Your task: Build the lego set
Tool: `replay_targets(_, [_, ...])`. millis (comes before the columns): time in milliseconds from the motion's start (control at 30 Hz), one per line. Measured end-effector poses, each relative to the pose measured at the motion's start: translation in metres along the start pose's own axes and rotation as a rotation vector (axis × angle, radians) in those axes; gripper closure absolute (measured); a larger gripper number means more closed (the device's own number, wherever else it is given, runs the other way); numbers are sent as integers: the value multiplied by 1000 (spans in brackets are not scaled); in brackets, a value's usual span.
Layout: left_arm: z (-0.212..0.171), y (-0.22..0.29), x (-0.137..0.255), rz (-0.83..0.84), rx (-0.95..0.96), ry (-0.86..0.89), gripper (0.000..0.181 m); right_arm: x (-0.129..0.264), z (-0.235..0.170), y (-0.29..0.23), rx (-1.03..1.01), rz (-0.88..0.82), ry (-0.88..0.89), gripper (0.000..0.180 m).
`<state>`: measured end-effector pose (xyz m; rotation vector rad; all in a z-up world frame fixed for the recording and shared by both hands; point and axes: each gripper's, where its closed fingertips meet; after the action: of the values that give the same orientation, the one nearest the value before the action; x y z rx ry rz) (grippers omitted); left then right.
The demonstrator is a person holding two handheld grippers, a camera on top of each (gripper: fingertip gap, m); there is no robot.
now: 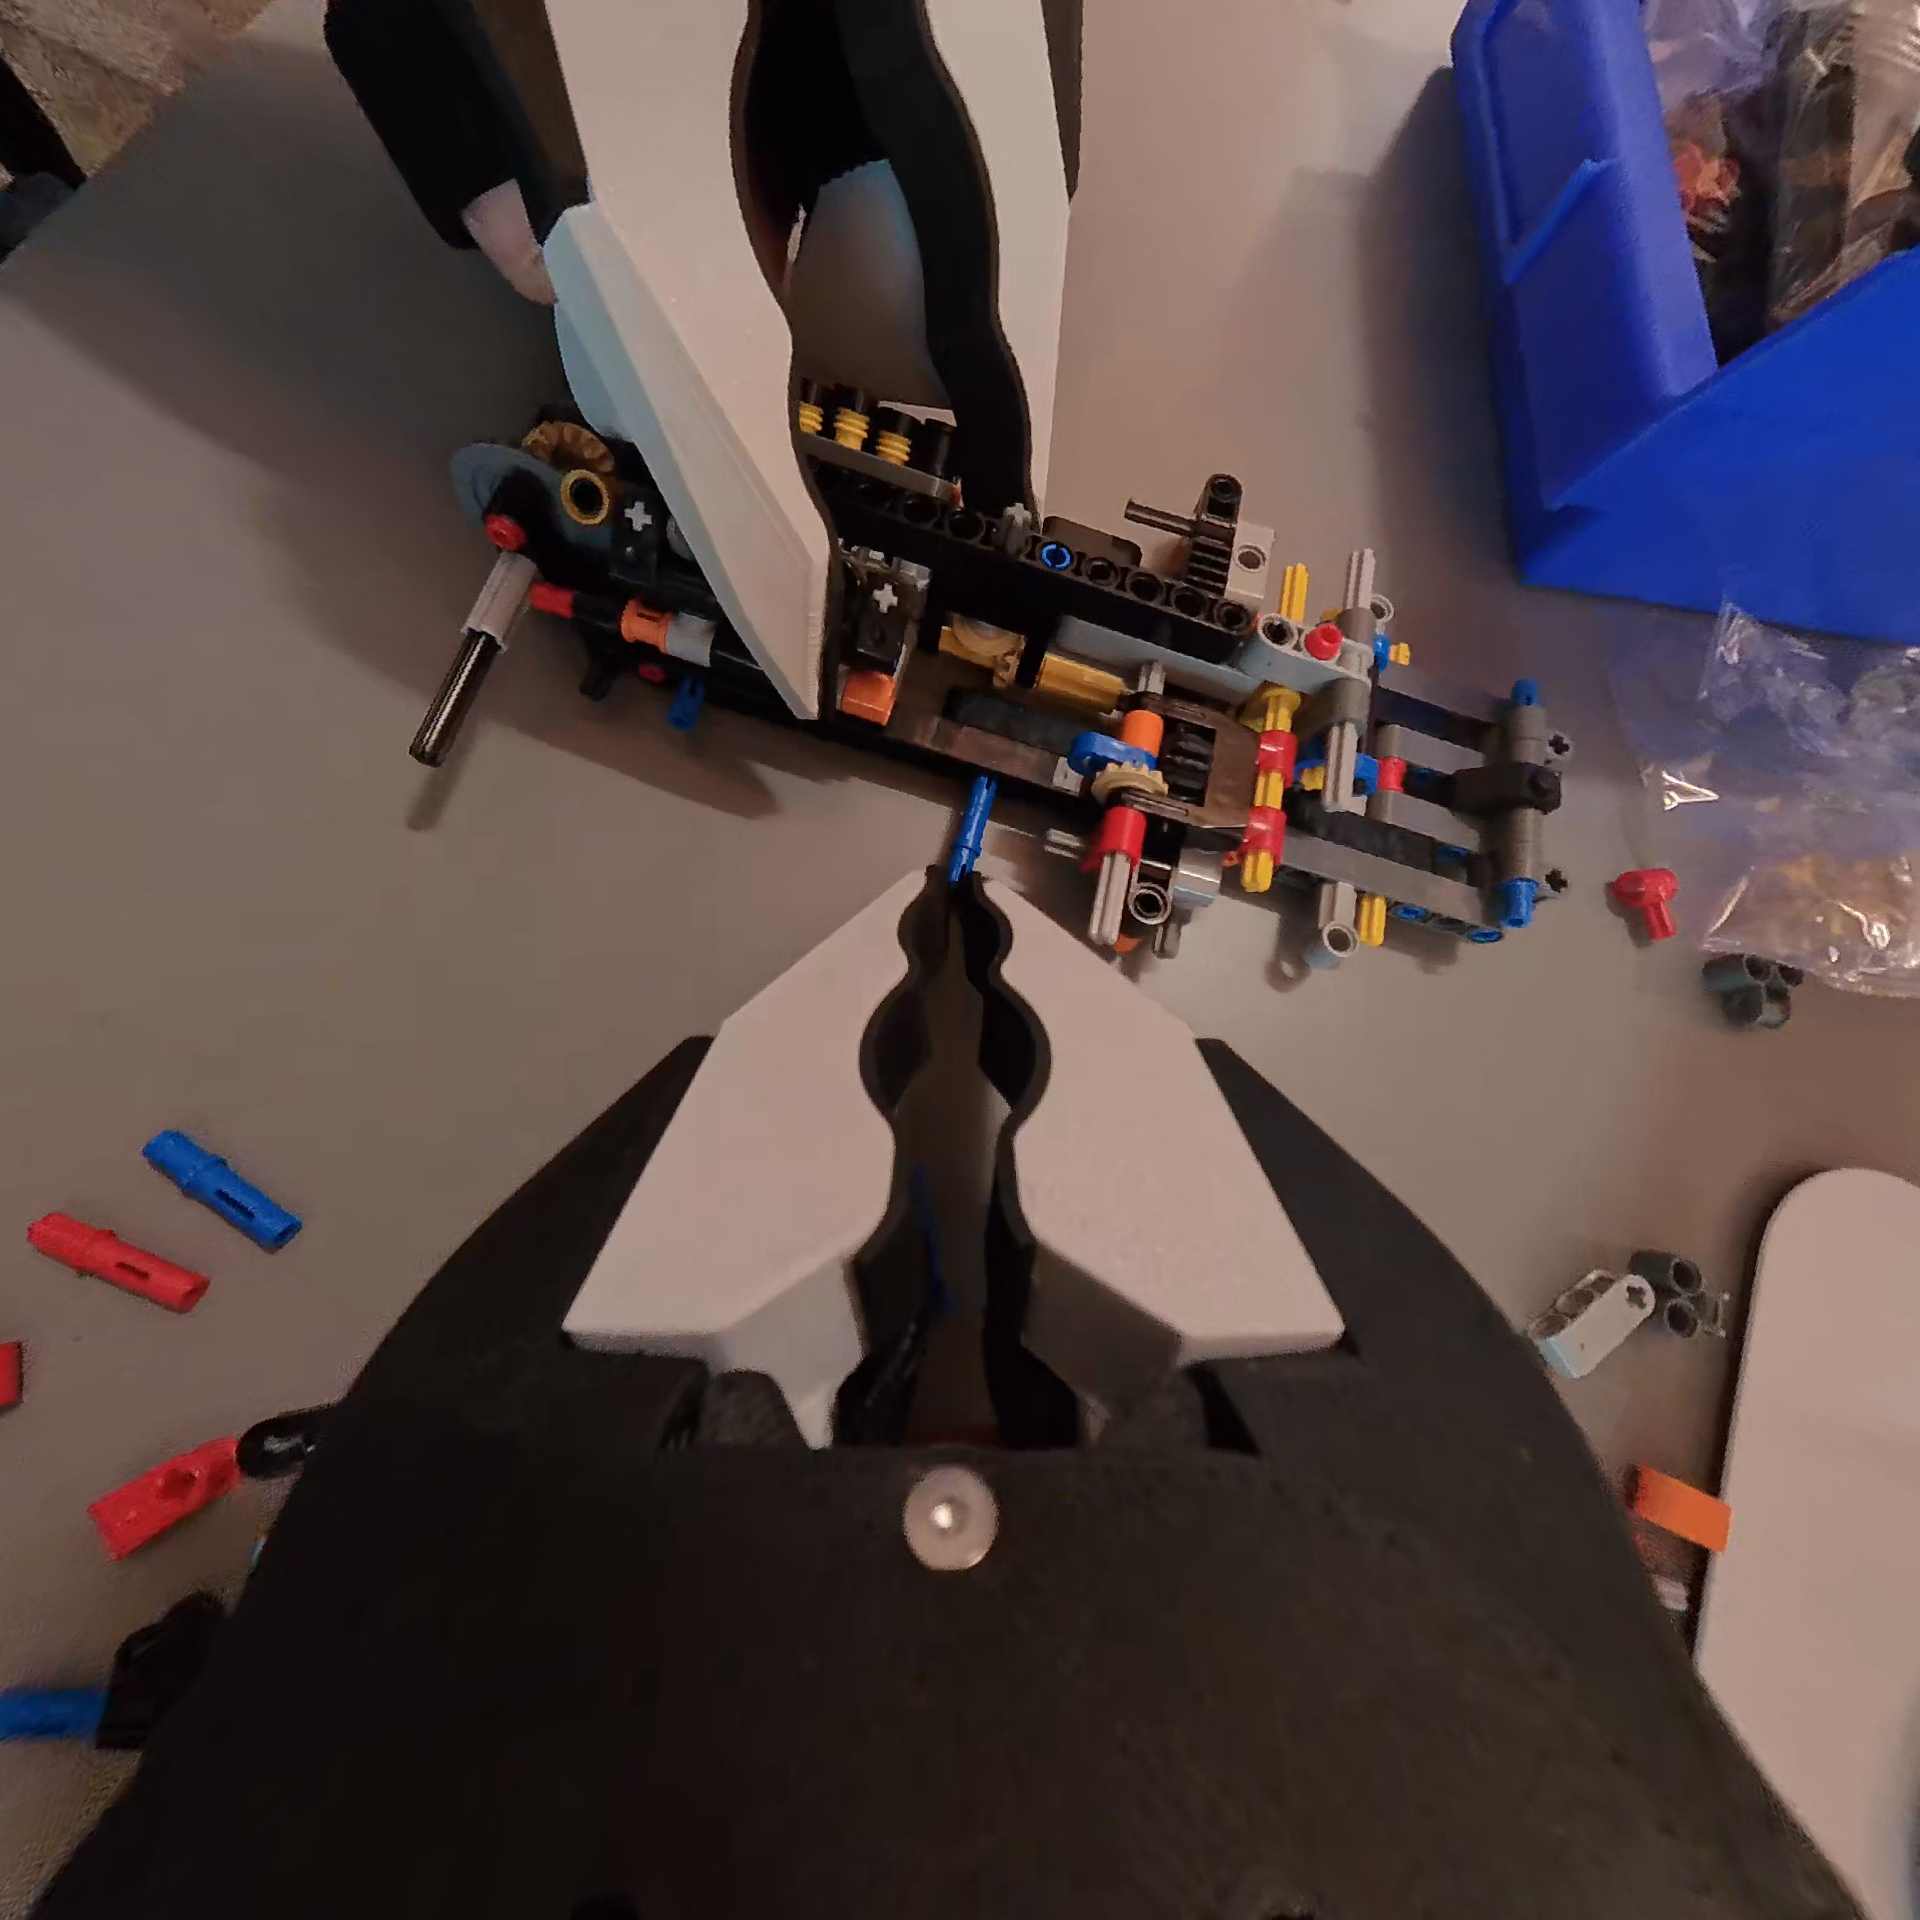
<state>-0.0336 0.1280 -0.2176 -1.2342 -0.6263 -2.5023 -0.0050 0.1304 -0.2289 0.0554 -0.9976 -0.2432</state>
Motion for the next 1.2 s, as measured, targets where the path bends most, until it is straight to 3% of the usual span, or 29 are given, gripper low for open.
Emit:
replay_targets(267, [0, -1, 0, -2, 8, 10, 134, 0, 0, 3, -18, 42, -1, 180])
replay_targets(1200, [2, -3, 1, 14, 6, 26, 135, -6, 10, 5, -88, -83, -12, 179])
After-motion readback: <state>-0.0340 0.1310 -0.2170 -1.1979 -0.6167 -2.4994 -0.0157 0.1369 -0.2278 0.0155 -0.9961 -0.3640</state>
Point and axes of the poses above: each gripper's, where its closed fingertips meet, x back along the fingers, z out of its top, y = z × x across the jaws, and after that the axes turned 14 degrees about -y, right-handed
